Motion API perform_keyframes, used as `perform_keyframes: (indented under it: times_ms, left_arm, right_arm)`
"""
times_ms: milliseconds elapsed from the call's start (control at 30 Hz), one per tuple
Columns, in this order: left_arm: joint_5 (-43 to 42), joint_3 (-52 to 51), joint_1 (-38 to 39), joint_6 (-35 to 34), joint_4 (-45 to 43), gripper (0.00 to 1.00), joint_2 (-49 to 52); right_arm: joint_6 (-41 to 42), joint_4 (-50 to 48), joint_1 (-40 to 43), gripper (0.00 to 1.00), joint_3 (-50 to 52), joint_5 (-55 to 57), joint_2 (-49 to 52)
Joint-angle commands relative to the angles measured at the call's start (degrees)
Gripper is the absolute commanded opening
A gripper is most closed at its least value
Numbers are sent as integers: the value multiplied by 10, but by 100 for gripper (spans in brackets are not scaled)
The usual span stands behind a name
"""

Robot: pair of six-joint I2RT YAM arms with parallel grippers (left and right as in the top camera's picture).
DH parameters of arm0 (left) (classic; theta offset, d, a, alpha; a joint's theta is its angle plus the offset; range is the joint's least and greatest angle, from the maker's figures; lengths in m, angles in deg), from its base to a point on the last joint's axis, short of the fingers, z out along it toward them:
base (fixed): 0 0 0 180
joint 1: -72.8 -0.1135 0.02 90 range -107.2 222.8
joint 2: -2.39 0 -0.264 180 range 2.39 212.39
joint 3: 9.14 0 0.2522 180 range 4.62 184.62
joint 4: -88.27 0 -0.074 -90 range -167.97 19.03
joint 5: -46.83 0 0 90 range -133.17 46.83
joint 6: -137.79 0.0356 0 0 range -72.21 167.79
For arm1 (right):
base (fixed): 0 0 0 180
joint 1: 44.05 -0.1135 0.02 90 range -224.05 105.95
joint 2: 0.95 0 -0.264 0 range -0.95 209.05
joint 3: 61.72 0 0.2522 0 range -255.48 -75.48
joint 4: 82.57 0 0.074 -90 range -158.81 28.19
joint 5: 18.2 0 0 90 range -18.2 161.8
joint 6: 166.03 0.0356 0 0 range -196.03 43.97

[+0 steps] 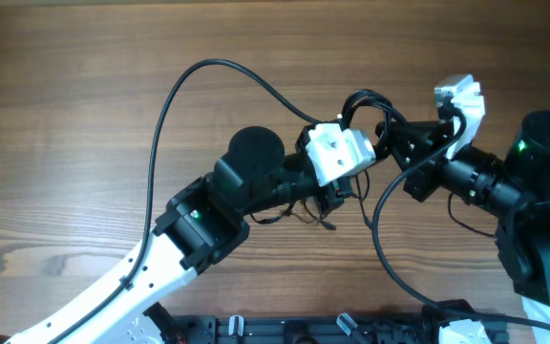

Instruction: Untangle cables

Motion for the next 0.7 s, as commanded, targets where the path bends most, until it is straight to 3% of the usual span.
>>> perform_keyframes:
  times_ms: [0,333,667]
  left_arm:
    - [-2,7,0,-5,-44,4,-50]
    - [75,7,0,-9,-51,4,-109]
    - [315,7,0,-68,-12,4,-163]
  right_arm:
    - [-27,20,5,4,-2,76,1]
    - [-42,36,5,4,-2,97,3]
    - [-42,54,5,4,-2,119,19]
